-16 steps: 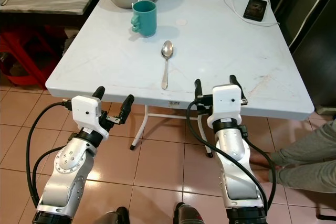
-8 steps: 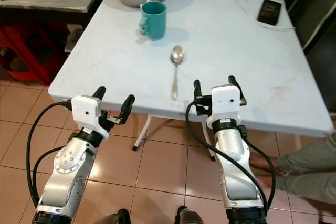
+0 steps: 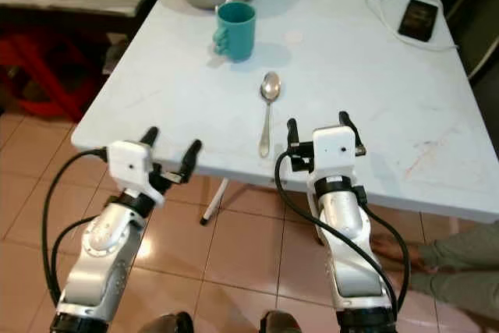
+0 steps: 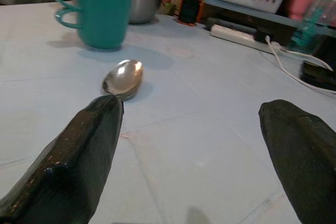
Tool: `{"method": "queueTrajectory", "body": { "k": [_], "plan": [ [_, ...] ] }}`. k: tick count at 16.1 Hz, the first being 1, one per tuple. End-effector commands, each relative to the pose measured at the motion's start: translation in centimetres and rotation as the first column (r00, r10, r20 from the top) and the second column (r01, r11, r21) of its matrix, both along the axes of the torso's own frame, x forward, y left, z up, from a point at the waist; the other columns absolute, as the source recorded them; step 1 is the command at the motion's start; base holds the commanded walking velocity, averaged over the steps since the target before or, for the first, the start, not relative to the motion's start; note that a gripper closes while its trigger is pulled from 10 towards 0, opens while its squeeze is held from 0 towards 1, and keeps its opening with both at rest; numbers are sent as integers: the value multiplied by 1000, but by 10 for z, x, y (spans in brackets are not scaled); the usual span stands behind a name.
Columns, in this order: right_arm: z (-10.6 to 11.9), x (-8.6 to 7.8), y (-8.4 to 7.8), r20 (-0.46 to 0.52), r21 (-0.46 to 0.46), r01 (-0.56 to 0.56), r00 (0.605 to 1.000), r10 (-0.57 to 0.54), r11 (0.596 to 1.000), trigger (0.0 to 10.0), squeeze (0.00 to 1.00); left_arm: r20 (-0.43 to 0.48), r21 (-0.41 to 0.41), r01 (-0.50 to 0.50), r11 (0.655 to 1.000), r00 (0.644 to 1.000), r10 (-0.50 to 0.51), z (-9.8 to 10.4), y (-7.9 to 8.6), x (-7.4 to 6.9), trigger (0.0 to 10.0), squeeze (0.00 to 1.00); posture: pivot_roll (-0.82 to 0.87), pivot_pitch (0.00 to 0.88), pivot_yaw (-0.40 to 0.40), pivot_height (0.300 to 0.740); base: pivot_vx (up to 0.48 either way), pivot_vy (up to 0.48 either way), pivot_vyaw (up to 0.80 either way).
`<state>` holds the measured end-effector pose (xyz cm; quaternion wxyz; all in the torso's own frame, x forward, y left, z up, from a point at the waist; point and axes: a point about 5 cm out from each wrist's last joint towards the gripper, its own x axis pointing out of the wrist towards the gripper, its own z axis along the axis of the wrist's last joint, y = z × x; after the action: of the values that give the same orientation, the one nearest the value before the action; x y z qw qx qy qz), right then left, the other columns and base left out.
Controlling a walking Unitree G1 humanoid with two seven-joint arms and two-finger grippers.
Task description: Setting the table
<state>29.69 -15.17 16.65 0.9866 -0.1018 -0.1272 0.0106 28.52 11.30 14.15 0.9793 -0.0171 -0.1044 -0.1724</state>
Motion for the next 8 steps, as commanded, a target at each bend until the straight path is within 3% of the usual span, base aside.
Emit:
{"method": "queueTrajectory", "body": {
  "k": [1,8],
  "plan": [
    [-2,-3,1,-3,-4,-6,1000,6,1000,10000,0,-13,10,4,1000,1000,-4,-4,3,-2,10000,0,-160,225,16,740,0,0,0],
    [-3,-2,2,-3,-9,-9,1000,9,1000,10000,0,-12,16,15,1000,1000,-14,-4,3,-3,10000,0,-158,225,21,740,295,0,0]
  ]
}}
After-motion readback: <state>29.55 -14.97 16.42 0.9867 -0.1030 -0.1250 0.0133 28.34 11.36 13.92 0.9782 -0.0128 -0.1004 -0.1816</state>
